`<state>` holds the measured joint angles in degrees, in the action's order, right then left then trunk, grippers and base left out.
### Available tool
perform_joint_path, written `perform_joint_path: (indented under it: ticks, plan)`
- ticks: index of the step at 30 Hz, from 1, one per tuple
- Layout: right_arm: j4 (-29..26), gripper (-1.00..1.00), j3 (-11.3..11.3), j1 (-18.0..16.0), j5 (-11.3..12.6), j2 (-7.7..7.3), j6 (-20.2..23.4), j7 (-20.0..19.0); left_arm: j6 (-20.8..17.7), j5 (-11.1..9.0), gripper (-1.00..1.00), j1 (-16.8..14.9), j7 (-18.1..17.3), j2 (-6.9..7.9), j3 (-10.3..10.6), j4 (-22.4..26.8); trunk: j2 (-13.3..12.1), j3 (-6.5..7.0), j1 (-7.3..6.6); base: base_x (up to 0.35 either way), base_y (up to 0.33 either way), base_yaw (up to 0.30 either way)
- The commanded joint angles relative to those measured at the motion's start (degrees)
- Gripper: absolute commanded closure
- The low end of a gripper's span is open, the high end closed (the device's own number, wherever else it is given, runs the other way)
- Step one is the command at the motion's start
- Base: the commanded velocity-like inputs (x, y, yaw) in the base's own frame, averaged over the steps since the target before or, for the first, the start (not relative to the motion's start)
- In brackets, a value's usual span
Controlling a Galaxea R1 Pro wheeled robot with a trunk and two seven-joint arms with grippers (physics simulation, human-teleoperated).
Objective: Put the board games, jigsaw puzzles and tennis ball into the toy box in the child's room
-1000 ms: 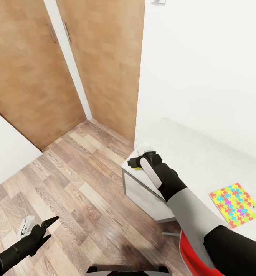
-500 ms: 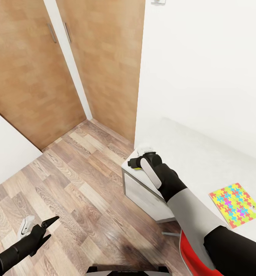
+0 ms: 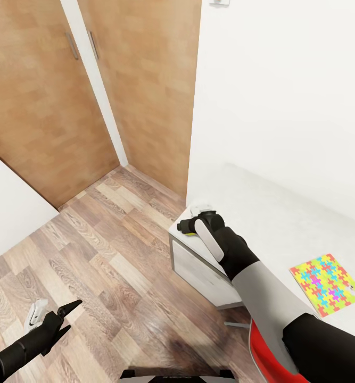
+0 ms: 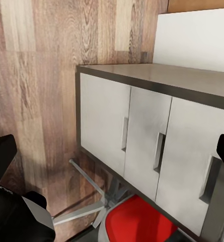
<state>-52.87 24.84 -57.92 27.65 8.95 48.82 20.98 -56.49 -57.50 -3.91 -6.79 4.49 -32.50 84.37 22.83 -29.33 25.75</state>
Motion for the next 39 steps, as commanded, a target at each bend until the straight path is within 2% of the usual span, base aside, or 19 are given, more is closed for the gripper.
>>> perform_joint_path:
  ticks: [1,4,5,39]
  plan:
    - [0.0,-1.00,0.1,-0.1,0.6,-0.03,0.1,0.6,-0.3,0.6,-1.00,0.0,-0.6,-0.01,-0.1,0.0,0.1,-0.08,0.03,0.000,0.000,0.000]
    - [0.0,-1.00,0.1,-0.2,0.6,-0.04,0.2,0.6,-0.3,0.6,-1.00,0.0,-0.6,-0.01,-0.1,0.0,0.1,-0.08,0.03,0.000,0.000,0.000]
    - [0.0,1.00,0.1,-0.2,0.6,-0.05,0.2,0.7,-0.3,0.6,-1.00,0.0,-0.6,-0.01,-0.1,0.0,0.1,-0.08,0.03,0.000,0.000,0.000]
    - [-0.1,1.00,0.0,-0.5,0.5,-0.14,0.1,1.1,-0.3,0.4,-1.00,0.0,-0.9,-0.01,-0.1,0.1,0.1,-0.08,0.03,0.000,0.000,0.000]
